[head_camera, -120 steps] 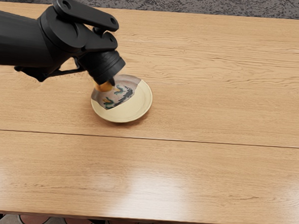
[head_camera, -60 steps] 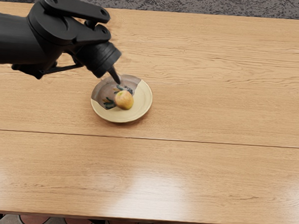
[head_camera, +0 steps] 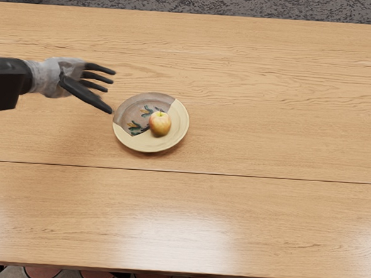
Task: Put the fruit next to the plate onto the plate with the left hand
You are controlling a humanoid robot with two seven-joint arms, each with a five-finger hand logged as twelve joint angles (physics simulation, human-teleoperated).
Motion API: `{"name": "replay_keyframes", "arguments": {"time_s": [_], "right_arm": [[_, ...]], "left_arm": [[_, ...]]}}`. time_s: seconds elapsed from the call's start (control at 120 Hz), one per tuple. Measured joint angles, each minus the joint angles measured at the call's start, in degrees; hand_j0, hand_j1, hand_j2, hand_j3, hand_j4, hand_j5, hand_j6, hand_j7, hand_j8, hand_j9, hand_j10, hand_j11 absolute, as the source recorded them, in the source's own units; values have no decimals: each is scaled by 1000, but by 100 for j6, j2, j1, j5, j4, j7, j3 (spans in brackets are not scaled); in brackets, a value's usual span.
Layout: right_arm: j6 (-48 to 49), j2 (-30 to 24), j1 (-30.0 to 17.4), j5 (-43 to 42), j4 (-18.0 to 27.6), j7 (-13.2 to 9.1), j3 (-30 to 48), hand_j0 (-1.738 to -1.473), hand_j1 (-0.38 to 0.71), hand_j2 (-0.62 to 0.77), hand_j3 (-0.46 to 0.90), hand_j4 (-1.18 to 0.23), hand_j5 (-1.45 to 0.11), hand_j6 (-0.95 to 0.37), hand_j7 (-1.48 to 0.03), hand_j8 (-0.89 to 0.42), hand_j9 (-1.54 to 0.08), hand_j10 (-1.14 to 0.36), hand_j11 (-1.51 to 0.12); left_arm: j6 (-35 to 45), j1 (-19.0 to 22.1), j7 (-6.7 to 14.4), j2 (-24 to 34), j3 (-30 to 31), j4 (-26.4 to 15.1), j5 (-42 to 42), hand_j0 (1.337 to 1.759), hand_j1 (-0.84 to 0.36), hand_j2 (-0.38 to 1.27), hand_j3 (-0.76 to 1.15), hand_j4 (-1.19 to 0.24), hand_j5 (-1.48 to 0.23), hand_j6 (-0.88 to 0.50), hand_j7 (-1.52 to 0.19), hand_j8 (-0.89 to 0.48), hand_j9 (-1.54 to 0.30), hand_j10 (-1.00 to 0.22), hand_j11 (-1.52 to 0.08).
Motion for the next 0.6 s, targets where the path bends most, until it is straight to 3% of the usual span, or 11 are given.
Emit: {"name": "replay_keyframes", "arguments": {"time_s": [0.067,0.158,0.292,0.433,0.6], "right_arm": [[0,0,2,0,-1,-3,1,-1658,-303,-8,0,-38,-50,-38,-50,-38,-50,-38,-50],[0,0,5,0,-1,-4,1,-1658,-303,-8,0,-38,-50,-38,-50,-38,-50,-38,-50],[0,0,17,0,1,-6,2,-1658,-303,-8,0,-38,-50,-38,-50,-38,-50,-38,-50],[0,0,37,0,4,-7,2,-1658,-303,-8,0,-38,-50,-38,-50,-38,-50,-38,-50],[0,0,42,5,7,-8,2,-1658,-303,-8,0,-38,-50,-38,-50,-38,-50,-38,-50]], "left_arm": [[-810,570,-328,374,-392,-23,44,1658,52,53,0,-249,-325,-249,-325,-246,-325,-247,-325],[-1881,1624,-559,476,-1219,-38,78,1658,53,52,0,-247,-323,-247,-323,-246,-322,-246,-322],[-2983,2549,-695,614,-2366,-39,120,1658,55,51,0,-246,-320,-246,-320,-245,-320,-245,-320],[-3405,3535,-737,718,-3355,99,126,1658,56,51,0,-245,-319,-245,-319,-245,-319,-245,-319],[-3521,3696,-748,655,-3903,451,79,1658,56,51,0,-245,-319,-245,-319,-245,-319,-245,-319]]}}
